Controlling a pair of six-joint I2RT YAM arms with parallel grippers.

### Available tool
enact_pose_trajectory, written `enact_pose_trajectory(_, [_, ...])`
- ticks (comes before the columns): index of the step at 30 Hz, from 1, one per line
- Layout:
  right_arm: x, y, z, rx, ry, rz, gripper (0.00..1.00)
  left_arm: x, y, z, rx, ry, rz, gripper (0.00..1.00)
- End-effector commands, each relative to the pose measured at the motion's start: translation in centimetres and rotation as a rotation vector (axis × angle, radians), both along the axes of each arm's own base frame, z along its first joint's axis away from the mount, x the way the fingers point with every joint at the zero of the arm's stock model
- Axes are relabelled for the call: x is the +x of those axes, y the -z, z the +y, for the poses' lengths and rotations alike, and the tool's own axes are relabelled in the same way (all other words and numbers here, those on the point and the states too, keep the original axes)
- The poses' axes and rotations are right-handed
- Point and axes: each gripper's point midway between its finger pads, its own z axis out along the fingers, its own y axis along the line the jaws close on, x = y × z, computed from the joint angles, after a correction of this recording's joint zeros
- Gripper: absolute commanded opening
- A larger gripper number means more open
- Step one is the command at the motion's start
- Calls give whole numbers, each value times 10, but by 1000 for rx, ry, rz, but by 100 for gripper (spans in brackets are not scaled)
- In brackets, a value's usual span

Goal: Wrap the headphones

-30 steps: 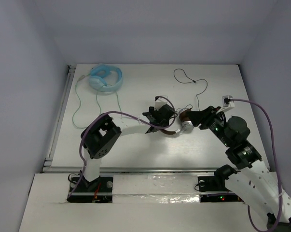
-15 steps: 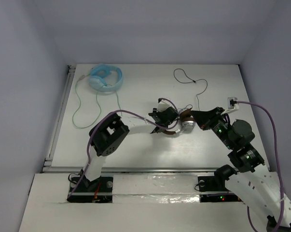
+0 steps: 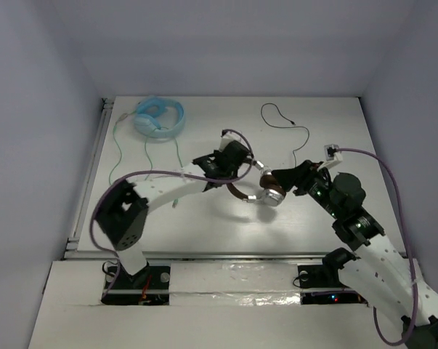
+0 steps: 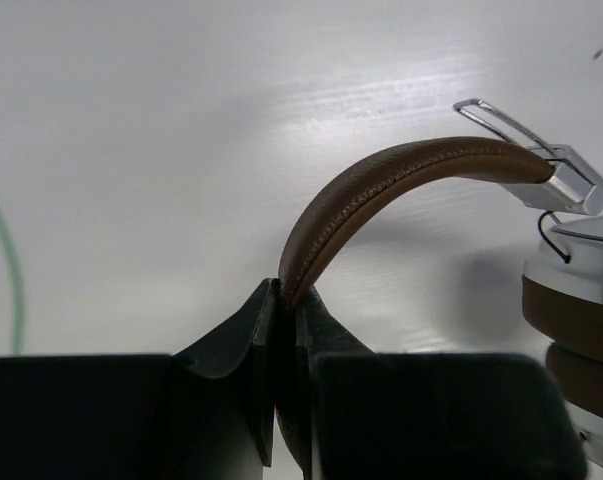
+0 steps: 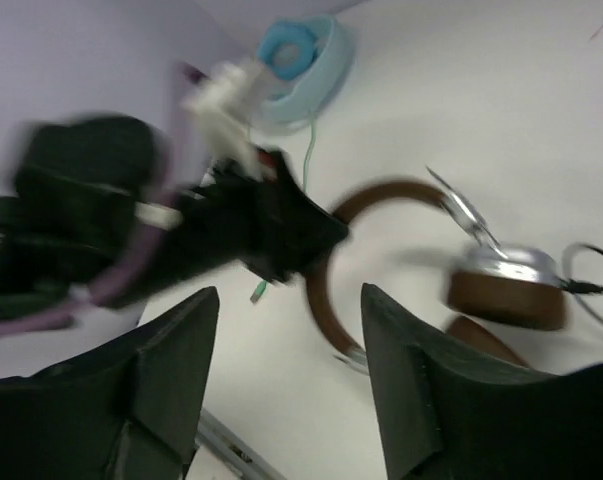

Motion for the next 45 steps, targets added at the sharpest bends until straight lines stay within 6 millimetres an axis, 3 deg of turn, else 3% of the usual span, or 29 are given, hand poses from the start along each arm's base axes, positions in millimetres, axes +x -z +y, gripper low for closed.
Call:
enact_pose_trajectory(1, [8, -13, 18, 12, -81, -77, 67, 3, -99, 22, -137, 46, -114, 0])
enact_pose_trajectory(2, [10, -31, 20, 19, -87, -113, 69, 3, -119, 35, -165, 44, -133, 0])
enact_pose_trajectory(4, [20, -47, 29, -11, -114, -170, 70, -3, -131, 50, -166, 53, -121, 0])
enact_pose_trajectory(5, [23, -78, 30, -4, -114, -233, 70, -10, -143, 56, -191, 72, -124, 0])
enact_pose_trajectory(7, [37, -94, 36, -55, -119, -297, 62, -14, -155, 68, -217, 75, -126, 0])
enact_pose_trajectory(8, [41, -103, 37, -69, -113, -324, 55, -23, -167, 70, -244, 96, -135, 0])
enact_pose_trajectory(9, [45, -121, 36, -103, -108, -372, 29, -24, -172, 75, -252, 95, -140, 0])
enact_pose_trajectory(10, [51, -121, 39, -128, -112, -372, 17, -25, -177, 81, -258, 90, -146, 0])
enact_pose_trajectory(12, [52, -133, 40, -149, -119, -428, 8, -34, -186, 88, -269, 109, -151, 0])
enact_pose_trajectory(14, [38, -144, 47, -153, -190, -477, 11, -32, -191, 103, -255, 93, -167, 0])
enact_pose_trajectory(16, [25, -142, 50, -173, -248, -525, 33, -30, -191, 117, -243, 68, -167, 0])
enact_pose_trajectory(17, [17, -144, 48, -183, -258, -557, 54, -28, -195, 119, -250, 76, -179, 0])
enact_pose_trajectory(19, [14, -138, 42, -190, -237, -563, 69, -30, -206, 119, -302, 106, -193, 0])
enact_pose_trajectory(22, [11, -119, 32, -180, -187, -543, 69, -30, -239, 117, -381, 150, -251, 0])
enact_pose_trajectory(23, [17, -99, 27, -182, -146, -503, 64, -29, -247, 118, -392, 156, -264, 0])
enact_pose_trajectory(24, [13, -107, 21, -140, -109, -533, 52, -31, -255, 116, -405, 169, -277, 0])
enact_pose_trajectory(26, [21, -97, 11, -116, -43, -514, 39, -33, -275, 112, -430, 200, -307, 0])
enact_pose_trajectory(27, [24, -84, 13, -113, -49, -489, 22, -34, -280, 112, -435, 205, -311, 0])
enact_pose_trajectory(29, [32, -74, 14, -123, -45, -459, 18, -36, -288, 111, -443, 218, -318, 0])
enact_pose_trajectory(30, [37, -69, 14, -123, -31, -448, 21, -38, -292, 111, -448, 221, -324, 0])
enact_pose_trajectory(32, [52, -57, 6, -138, 40, -403, 36, -41, -299, 110, -464, 230, -335, 0])
enact_pose_trajectory(33, [55, -59, 2, -148, 55, -419, 58, -43, -302, 111, -470, 230, -338, 0])
enact_pose_trajectory(36, [52, -50, 12, -193, -30, -444, 82, -46, -317, 115, -482, 218, -366, 0])
enact_pose_trajectory(37, [54, -50, 16, -200, -52, -442, 84, -48, -327, 116, -491, 223, -383, 0])
enact_pose_trajectory(40, [69, -8, 40, -241, -167, -342, 86, -55, -344, 115, -518, 245, -403, 0])
enact_pose_trajectory(44, [86, 1, 44, -231, -142, -336, 86, -61, -357, 114, -540, 265, -420, 0])
enact_pose_trajectory(45, [92, 12, 47, -253, -159, -314, 86, -62, -358, 115, -537, 265, -418, 0])
